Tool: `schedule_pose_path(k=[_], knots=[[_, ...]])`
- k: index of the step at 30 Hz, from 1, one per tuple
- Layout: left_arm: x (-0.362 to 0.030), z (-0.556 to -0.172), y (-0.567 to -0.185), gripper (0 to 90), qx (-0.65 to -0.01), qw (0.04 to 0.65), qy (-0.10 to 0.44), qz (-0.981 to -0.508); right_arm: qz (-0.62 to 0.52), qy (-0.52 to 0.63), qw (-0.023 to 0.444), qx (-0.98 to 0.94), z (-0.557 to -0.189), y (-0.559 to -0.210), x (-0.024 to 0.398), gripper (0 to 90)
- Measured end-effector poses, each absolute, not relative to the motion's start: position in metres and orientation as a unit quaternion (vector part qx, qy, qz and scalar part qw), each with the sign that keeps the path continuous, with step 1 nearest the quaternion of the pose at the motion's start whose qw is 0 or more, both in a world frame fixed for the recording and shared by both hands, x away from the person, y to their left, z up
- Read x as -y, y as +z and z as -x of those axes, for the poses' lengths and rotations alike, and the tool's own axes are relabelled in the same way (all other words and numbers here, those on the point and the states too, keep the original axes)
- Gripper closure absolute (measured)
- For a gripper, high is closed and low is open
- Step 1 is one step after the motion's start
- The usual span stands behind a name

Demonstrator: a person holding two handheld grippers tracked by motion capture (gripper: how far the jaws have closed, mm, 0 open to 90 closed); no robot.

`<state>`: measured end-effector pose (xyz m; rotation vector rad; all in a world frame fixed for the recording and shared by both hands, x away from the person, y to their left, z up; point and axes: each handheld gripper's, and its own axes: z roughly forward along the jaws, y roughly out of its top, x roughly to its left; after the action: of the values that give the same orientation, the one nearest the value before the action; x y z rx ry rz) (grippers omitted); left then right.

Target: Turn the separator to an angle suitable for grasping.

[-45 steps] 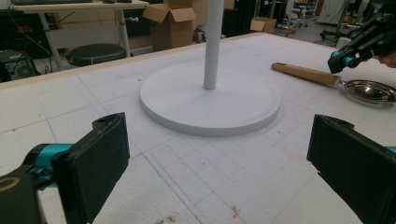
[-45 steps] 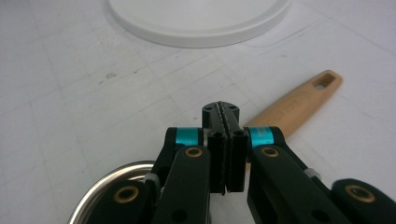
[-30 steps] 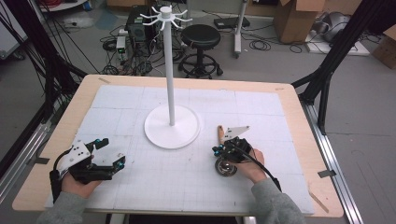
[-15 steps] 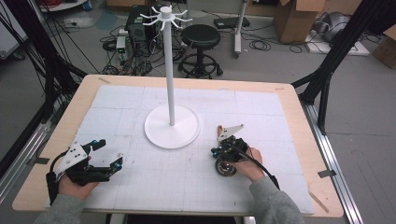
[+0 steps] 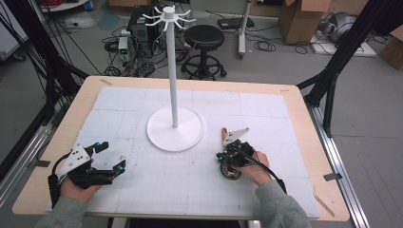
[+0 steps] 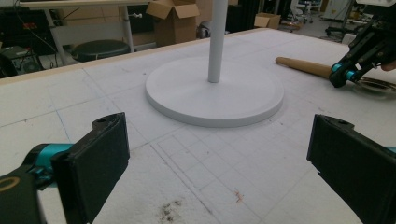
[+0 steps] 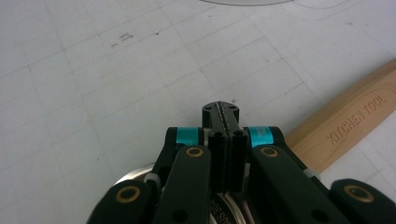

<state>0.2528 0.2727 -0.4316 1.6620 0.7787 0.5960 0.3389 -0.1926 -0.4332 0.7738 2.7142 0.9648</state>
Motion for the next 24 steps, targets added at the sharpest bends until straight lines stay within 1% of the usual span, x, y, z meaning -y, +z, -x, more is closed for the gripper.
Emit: schedule_pose_path(k=[11,24], knots=[[-0.272,-0.253,-0.432,6.3,-0.333,0.57,0.253,-0.707,-0.256,0.324,0.076,-0.907,-0.335,-0.433,0.196,90.0],[-0.271,-0.256,-0.431,6.2,-0.331,0.573,0.249,-0.707,-0.254,0.324,0.064,-0.909,-0.318,-0.433,0.209,90.0]])
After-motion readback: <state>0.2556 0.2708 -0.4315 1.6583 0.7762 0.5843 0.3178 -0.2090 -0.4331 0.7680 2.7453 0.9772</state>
